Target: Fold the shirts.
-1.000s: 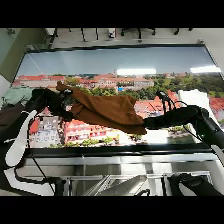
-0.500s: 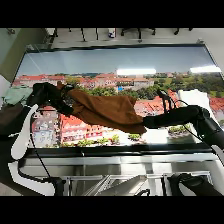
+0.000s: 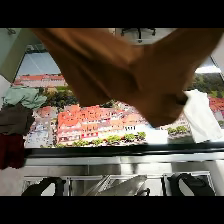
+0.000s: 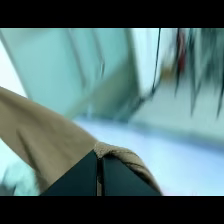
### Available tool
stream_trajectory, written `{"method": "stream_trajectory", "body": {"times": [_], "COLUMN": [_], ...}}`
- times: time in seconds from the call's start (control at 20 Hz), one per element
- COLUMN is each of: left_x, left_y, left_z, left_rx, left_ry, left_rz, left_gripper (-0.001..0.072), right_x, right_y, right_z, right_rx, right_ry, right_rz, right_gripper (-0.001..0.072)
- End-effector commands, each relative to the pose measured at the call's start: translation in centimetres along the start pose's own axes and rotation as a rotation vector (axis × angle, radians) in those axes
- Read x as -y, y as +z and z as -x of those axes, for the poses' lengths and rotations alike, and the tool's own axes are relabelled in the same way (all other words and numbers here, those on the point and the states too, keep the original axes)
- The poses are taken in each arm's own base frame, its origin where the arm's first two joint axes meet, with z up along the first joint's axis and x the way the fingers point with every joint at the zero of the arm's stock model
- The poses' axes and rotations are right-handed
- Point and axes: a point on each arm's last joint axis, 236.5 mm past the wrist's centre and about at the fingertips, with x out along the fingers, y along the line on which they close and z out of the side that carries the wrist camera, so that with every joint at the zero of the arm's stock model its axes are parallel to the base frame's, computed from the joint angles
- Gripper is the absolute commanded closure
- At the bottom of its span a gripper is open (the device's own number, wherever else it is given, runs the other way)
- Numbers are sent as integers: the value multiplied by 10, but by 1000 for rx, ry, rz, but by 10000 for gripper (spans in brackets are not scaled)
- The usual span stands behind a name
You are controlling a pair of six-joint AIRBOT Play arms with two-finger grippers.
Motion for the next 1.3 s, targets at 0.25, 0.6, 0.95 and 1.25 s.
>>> {"method": "stream_trajectory", "body": {"times": [0.25, 0.6, 0.95, 1.25], "left_x": [51, -125, -238, -301], "left_y": [113, -100, -518, -616], "left_z": [156, -1, -81, -112], "left_rx": [477, -137, -912, -926], "left_ry": [343, 342, 377, 411], "left_rz": [-225, 160, 434, 625], "left_gripper": [687, 687, 686, 687], "right_x": [-74, 84, 281, 372], "right_y": [114, -30, -382, -513], "right_z": [82, -50, -123, -136], "right_rx": [331, -90, -579, -655], "right_ry": [-45, -108, -378, -516], "right_rz": [296, -48, -535, -751], "right_gripper": [697, 697, 697, 698]}}
